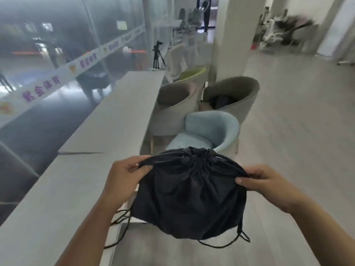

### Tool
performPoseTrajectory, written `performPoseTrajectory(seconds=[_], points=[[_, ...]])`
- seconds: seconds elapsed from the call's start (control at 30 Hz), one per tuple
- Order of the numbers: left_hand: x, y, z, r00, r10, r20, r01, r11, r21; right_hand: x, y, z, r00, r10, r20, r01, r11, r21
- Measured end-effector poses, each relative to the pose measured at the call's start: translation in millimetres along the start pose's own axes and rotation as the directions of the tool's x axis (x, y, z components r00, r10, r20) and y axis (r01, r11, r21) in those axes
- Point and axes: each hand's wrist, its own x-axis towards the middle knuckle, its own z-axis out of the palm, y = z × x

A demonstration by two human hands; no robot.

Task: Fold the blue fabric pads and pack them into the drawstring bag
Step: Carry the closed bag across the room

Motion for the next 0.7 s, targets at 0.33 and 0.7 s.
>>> performPoseTrajectory(seconds=[0.33,0.7], points=[[89,61,263,0.947,0.150,0.283,-0.126,0.987,-0.101,-76,37,-213,0.812,-0.027,-0.582,0.062,0.997,0.040],[240,94,470,0.857,0.203,0.473,-0.164,0.979,-0.123,-42,61,-387,0.623,0.028,-0.782,0.046,0.996,0.073]])
